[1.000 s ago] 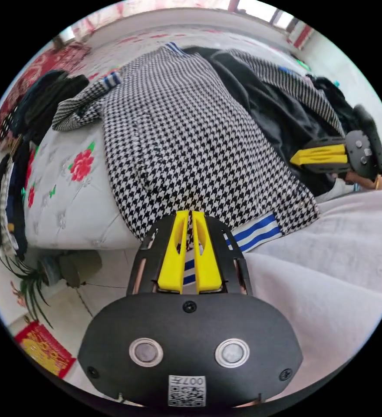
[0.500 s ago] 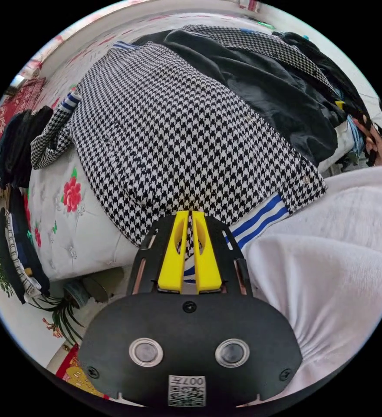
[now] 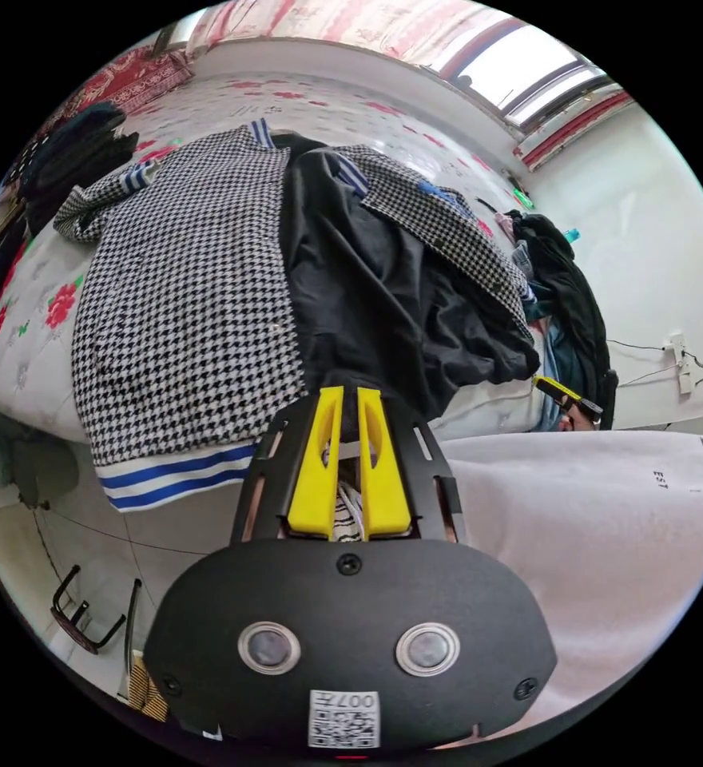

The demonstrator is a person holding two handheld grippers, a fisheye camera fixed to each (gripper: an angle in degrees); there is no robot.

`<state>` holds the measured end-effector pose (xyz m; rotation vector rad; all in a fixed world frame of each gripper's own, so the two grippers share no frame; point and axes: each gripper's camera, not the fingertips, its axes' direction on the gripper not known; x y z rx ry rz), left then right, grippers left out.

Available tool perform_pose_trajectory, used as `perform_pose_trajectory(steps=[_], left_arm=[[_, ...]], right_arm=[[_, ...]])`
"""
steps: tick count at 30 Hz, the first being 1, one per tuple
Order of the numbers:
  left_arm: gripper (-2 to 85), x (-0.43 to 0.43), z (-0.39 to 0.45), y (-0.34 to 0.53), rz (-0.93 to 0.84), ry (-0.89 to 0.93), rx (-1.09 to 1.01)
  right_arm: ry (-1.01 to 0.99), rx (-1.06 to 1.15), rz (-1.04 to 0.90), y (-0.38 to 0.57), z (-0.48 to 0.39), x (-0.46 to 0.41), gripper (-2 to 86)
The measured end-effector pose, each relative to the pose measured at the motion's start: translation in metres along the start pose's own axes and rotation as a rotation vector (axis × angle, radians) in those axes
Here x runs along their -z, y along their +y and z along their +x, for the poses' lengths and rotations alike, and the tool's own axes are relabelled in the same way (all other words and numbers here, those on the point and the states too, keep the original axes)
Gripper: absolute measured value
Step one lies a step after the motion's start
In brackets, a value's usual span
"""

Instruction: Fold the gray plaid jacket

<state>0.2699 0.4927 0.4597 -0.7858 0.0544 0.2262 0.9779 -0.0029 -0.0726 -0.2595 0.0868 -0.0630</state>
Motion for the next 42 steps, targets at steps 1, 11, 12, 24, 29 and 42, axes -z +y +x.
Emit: perform_pose_trajectory(steps=[1,11,12,24,29,42], left_arm=[[4.8,-0.002,0.012,-0.004,0.002,0.009,-0.016],[5.7,-0.010,0.000,-0.035,0.013,0.039,-0.029],[5.6,-0.012,-0.011,-0.039,0.013,0.051,-0.003],[6.0,-0.027,-0.055,-0.072,-0.020,0.092,0.020],[6.4,-0.044,-0.055,-0.091,-0.067,0.104,0.008],[6.9,-0.091,-0.042,-0.115,-0.161,0.144,0.010]], right_arm=[[-0.014,0.023,-0.018,-0.002,-0.003,0.001,5.9],[-0.954,0.733,0.028,-0.062,-0.183,0.130,3.0],[-0.975,0.771,-0.011,-0.065,-0.202,0.126,3.4],[0.040,0.435,0.146,-0.153,-0.124,0.063,7.8],[0.206,0.360,-0.144,-0.200,-0.081,-0.043,9.0],[0.555,0.246,-0.004,-0.290,-0.007,0.034,8.9]])
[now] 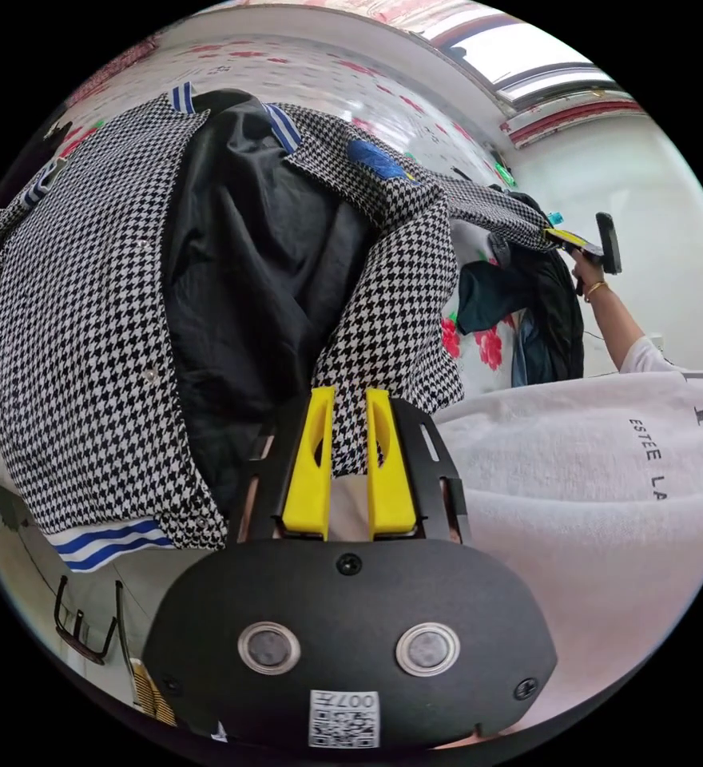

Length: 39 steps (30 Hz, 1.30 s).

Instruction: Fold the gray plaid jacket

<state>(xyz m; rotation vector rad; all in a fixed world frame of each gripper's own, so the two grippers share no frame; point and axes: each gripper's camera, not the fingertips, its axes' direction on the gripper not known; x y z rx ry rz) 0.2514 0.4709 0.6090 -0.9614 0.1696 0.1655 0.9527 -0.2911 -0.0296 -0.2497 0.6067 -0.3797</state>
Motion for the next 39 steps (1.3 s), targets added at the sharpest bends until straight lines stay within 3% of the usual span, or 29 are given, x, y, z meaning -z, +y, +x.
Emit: perform_pose_trajectory(steps=[2,4,8,10,13,14,18,21,25,32,36,39], left_arm=[[7.3,-0.004,0.002,-0.003,-0.007,-0.004,-0.009],[7.8,-0.008,0.004,-0.006,-0.020,-0.013,-0.009],[8.0,-0.007,0.003,-0.005,-0.011,0.017,0.004],[8.2,-0.011,0.002,-0.006,-0.026,0.028,-0.006],[8.5,-0.020,0.004,-0.012,-0.066,-0.005,-0.045],[8.6,-0.022,0.005,-0.013,-0.072,-0.012,-0.055],[9.0,-0.037,0.012,-0.020,-0.114,-0.057,-0.117],[9.2,-0.047,0.013,-0.027,-0.156,-0.074,-0.147],[7.8,-0.055,0.008,-0.036,-0.208,-0.057,-0.161],[-0.4,-0.046,0.000,-0.034,-0.232,0.000,-0.245],[-0.9,-0.012,-0.008,-0.029,-0.187,0.073,-0.236],[-1.0,0.025,-0.010,-0.023,-0.103,0.114,-0.241]], right_arm=[[-0.111,-0.054,-0.173,-0.014,0.017,-0.031,9.5],[-0.150,-0.053,-0.187,-0.020,0.008,-0.034,8.9],[-0.054,0.038,0.043,-0.035,-0.067,0.017,3.5],[-0.058,0.211,0.149,-0.044,-0.119,0.046,2.1],[0.177,0.375,0.278,-0.065,-0.193,0.073,1.2],[0.112,0.406,0.318,-0.075,-0.211,0.084,1.4],[-0.691,0.570,0.266,-0.111,-0.280,0.110,5.0],[-0.761,0.647,0.207,-0.120,-0.346,0.103,6.6],[-0.566,0.804,-0.001,-0.117,-0.446,0.043,6.7],[-0.499,0.731,0.108,-0.118,-0.401,0.030,2.1],[-0.670,0.507,0.176,-0.142,-0.326,0.039,0.8],[-0.995,0.180,0.247,-0.171,-0.237,0.041,0.3]])
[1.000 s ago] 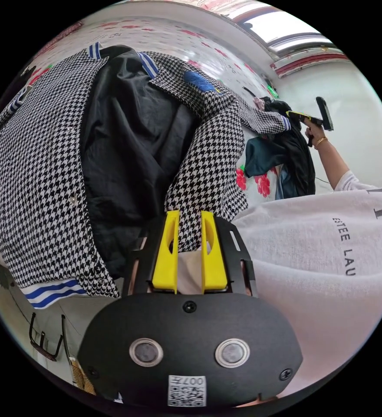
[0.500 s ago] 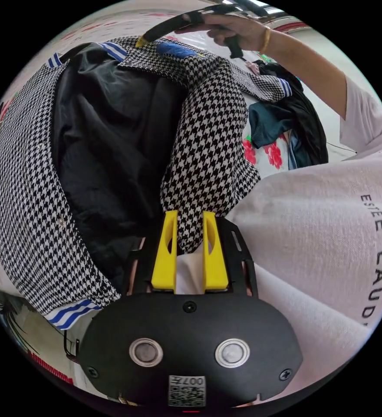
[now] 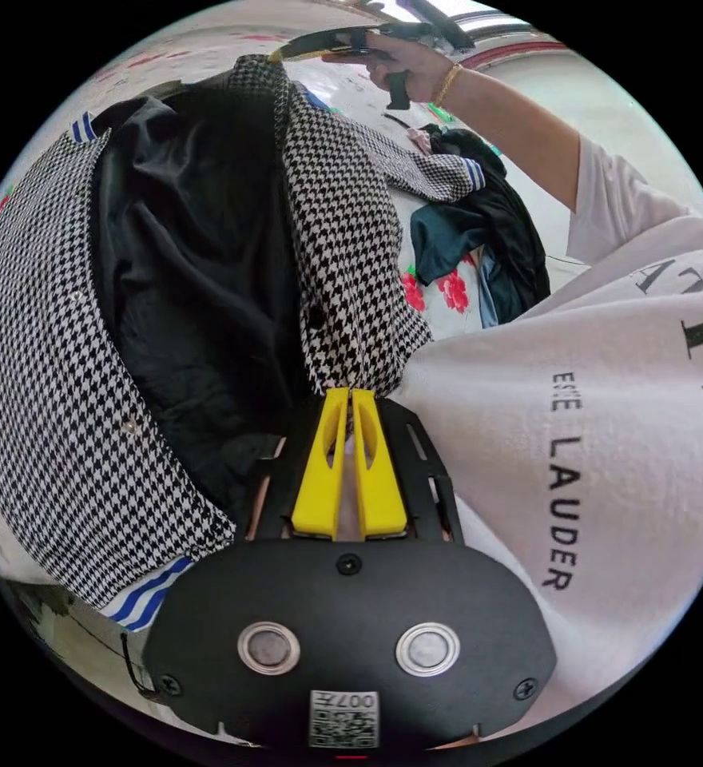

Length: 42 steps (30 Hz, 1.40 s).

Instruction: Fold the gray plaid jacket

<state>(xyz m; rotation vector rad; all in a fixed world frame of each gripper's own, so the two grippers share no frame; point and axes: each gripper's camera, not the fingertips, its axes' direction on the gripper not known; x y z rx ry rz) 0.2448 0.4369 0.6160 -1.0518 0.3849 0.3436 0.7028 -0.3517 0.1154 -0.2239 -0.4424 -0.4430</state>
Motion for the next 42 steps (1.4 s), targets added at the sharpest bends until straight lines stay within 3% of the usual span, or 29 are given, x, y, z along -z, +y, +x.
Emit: perform_pose_trajectory(steps=[3,5,7,10,13,17,25,30,33,36,42], left_arm=[[-1.0,0.048,0.007,0.012,0.127,-0.025,-0.023],[-1.0,0.075,0.007,0.022,0.159,-0.064,-0.033],[-1.0,0.097,-0.001,0.040,0.172,-0.149,-0.020],[-1.0,0.090,-0.033,0.062,0.132,-0.138,0.076],[-1.0,0.069,-0.059,0.083,0.091,-0.102,0.187],[-1.0,0.069,-0.052,0.098,0.146,-0.050,0.130],[-1.0,0.104,-0.024,0.086,0.203,0.020,-0.141],[-1.0,0.111,-0.012,0.091,0.183,0.010,-0.220],[-1.0,0.111,-0.020,0.100,0.177,0.013,-0.197],[-1.0,0.112,-0.027,0.104,0.184,0.045,-0.187],[-1.0,0.109,-0.013,0.089,0.142,0.060,-0.297]], right_arm=[[-0.163,-0.128,0.131,-0.016,0.024,0.029,0.1],[-0.243,-0.135,0.287,-0.033,0.021,0.049,0.1],[-0.279,-0.127,0.319,-0.052,0.011,0.050,0.3],[-0.162,-0.078,0.225,-0.079,-0.015,0.013,1.3],[0.077,-0.001,0.043,-0.075,-0.035,-0.047,5.1],[0.347,0.132,-0.141,-0.035,-0.041,-0.118,8.9],[0.454,0.143,-0.274,-0.022,-0.055,-0.211,9.4],[0.531,0.182,-0.408,-0.009,-0.032,-0.264,3.4],[0.482,0.199,-0.371,-0.005,-0.025,-0.255,2.4],[0.312,0.144,-0.263,-0.008,-0.007,-0.220,3.5],[0.313,0.040,-0.320,-0.011,0.007,-0.228,7.0]])
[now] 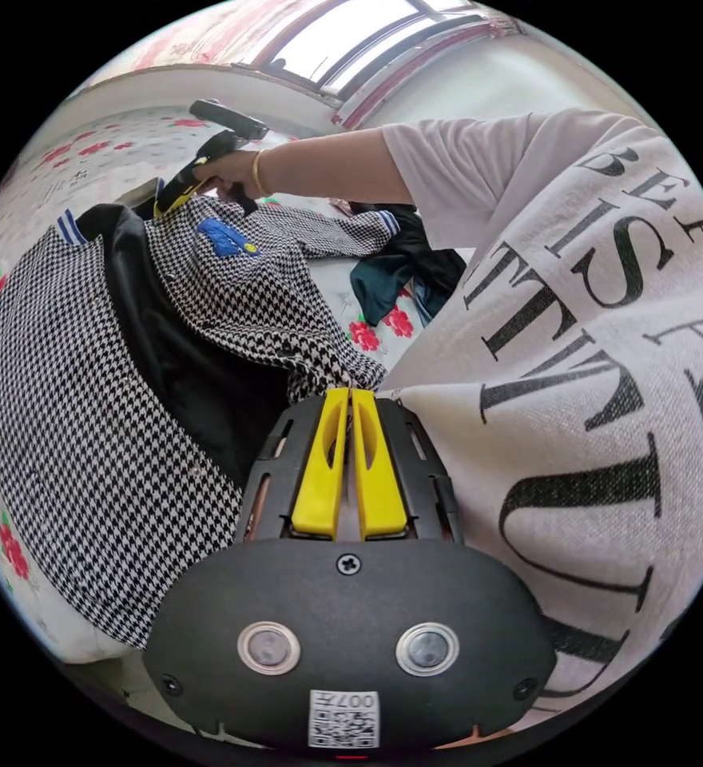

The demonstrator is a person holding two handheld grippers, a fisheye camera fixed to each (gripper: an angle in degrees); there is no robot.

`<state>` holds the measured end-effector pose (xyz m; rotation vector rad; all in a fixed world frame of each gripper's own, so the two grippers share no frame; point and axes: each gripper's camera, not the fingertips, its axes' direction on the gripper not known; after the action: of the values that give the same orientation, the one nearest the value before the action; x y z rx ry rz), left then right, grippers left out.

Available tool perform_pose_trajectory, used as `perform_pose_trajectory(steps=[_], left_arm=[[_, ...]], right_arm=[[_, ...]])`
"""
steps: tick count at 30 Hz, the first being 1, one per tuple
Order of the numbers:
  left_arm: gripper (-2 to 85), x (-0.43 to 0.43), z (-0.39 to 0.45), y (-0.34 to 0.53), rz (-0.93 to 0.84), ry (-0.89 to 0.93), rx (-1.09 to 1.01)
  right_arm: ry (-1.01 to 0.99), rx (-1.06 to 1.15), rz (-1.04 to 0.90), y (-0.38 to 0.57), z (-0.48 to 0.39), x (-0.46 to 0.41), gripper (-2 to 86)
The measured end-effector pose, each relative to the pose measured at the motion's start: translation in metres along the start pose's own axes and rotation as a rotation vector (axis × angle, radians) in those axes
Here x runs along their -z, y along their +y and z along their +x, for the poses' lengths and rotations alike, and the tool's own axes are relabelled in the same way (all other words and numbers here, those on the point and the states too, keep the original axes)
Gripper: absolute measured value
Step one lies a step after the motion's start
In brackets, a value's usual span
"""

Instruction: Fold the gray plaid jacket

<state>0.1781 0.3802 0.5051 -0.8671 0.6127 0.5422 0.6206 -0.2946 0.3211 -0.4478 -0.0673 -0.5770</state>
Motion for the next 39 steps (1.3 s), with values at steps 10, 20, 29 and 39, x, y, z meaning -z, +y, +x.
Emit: perform_pose_trajectory(steps=[10,20,29,39], left_arm=[[-1.0,0.001,-0.001,-0.002,-0.016,0.002,-0.008],[-1.0,0.023,-0.002,-0.009,0.072,-0.045,-0.012],[-1.0,0.048,-0.044,0.036,0.026,-0.196,0.203],[-0.9,-0.036,-0.127,0.047,-0.104,-0.161,0.453]], right_arm=[[0.268,0.192,-0.064,0.009,-0.039,-0.042,1.2],[0.015,-0.003,0.331,0.038,0.025,0.092,-0.2],[-0.114,0.076,0.377,-0.007,-0.018,0.127,-0.2],[-0.036,0.026,0.236,0.030,-0.042,0.065,1.5]])
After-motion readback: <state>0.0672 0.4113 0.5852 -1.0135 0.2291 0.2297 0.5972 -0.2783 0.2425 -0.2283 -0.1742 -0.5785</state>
